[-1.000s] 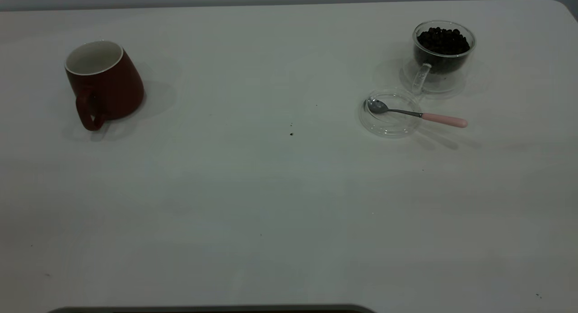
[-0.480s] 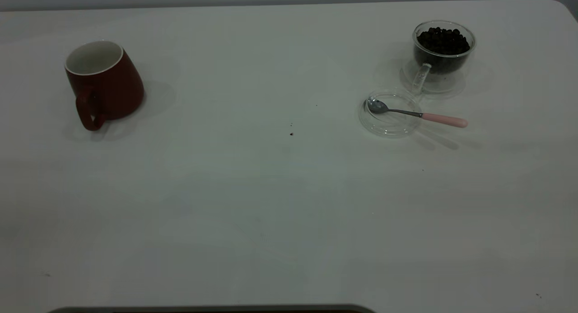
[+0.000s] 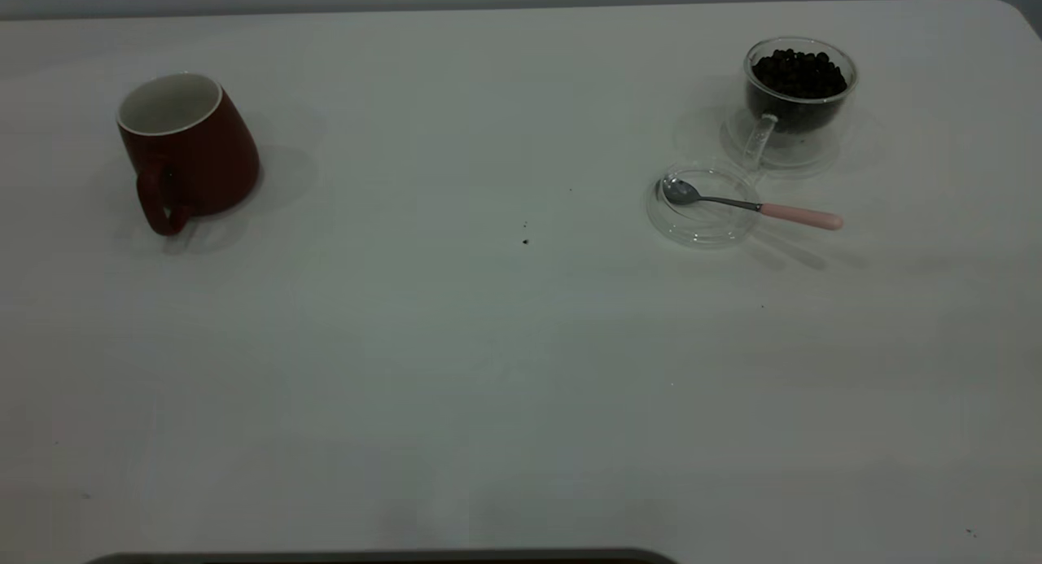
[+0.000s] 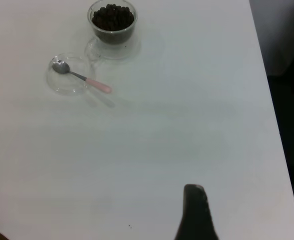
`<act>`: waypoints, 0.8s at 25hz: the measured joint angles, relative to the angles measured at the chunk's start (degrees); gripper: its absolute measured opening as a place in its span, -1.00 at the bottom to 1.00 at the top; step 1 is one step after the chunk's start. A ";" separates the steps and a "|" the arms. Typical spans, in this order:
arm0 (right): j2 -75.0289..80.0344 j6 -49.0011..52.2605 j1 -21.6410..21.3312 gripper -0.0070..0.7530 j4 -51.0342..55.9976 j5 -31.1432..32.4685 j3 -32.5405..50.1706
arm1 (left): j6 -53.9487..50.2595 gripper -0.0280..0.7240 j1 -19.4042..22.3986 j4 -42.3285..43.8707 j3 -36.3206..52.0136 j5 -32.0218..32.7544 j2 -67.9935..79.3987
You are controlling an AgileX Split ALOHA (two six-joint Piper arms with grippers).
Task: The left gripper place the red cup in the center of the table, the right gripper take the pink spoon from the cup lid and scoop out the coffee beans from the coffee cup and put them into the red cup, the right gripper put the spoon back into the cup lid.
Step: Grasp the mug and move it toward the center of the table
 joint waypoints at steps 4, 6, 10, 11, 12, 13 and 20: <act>0.00 0.00 0.00 0.57 0.00 0.00 0.00 | 6.10 0.59 0.00 0.62 -6.46 -0.69 12.64; 0.00 0.00 0.00 0.57 0.00 0.00 0.00 | 8.31 0.59 0.00 1.07 -8.81 -2.48 19.21; 0.00 -0.05 0.00 0.57 -0.32 0.00 0.00 | 11.37 0.59 0.00 1.47 -12.80 -9.33 32.70; 0.00 -0.05 0.00 0.57 0.00 0.00 0.00 | 12.82 0.59 0.00 1.47 -13.87 -10.97 35.69; 0.00 -0.05 0.00 0.57 0.00 0.00 0.00 | 14.78 0.59 0.00 1.47 -15.00 -12.51 39.26; 0.00 -0.05 0.00 0.57 0.00 0.00 0.00 | 16.78 0.59 0.00 1.47 -15.99 -13.89 42.76; 0.00 0.00 0.00 0.57 0.00 0.00 0.00 | 37.24 0.59 0.00 5.07 -24.12 -19.19 63.04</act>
